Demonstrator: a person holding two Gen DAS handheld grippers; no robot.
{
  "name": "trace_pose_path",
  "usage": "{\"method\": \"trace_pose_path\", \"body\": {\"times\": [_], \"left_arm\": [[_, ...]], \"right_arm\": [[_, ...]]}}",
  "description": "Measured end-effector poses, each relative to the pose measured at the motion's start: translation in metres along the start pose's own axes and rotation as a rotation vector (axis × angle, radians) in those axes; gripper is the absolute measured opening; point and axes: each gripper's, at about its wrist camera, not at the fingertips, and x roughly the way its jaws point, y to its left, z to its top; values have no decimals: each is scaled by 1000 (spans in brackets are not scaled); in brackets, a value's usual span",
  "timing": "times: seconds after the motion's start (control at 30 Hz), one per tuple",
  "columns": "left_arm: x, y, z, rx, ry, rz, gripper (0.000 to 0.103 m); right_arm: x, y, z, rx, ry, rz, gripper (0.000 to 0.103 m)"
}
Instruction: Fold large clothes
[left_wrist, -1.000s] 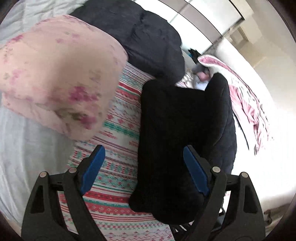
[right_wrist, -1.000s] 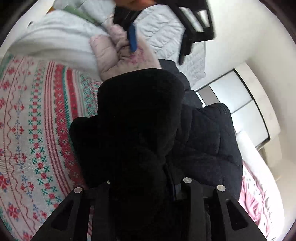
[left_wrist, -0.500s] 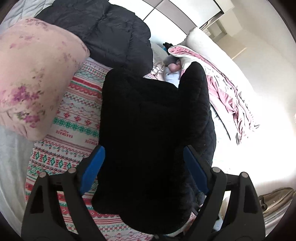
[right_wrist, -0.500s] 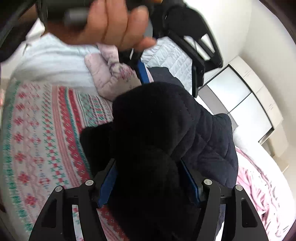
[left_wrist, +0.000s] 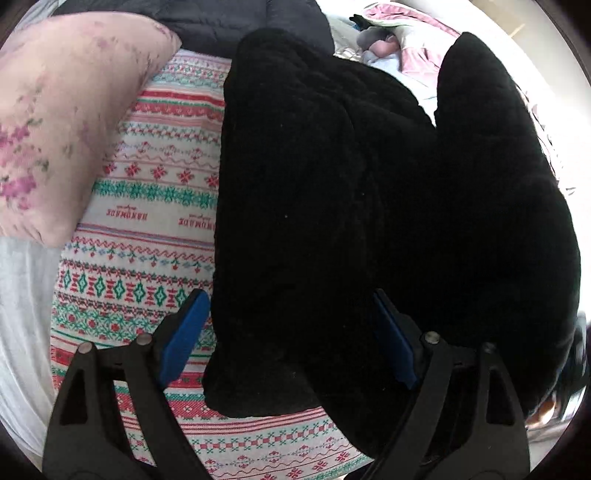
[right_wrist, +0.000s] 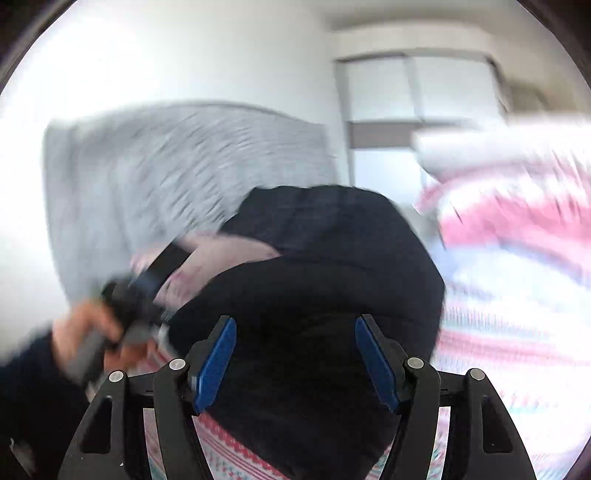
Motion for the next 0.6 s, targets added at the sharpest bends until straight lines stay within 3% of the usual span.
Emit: {"method": "trace_pose_path", "body": {"times": [0.2, 0.3, 0.47, 0.6], "left_arm": [[-1, 5, -3, 8, -5, 28, 87], [2, 3, -3, 14, 0, 41, 88], [3, 8, 2, 10, 8, 54, 88], [-7, 23, 7, -12, 12, 25, 87]], "right_arm": [[35, -62, 3, 359, 39, 58, 68], [70, -66, 6, 434, 86, 61, 70], [90, -18, 26, 142, 115, -54, 70], [113, 19, 24, -73, 213, -89, 70]]}}
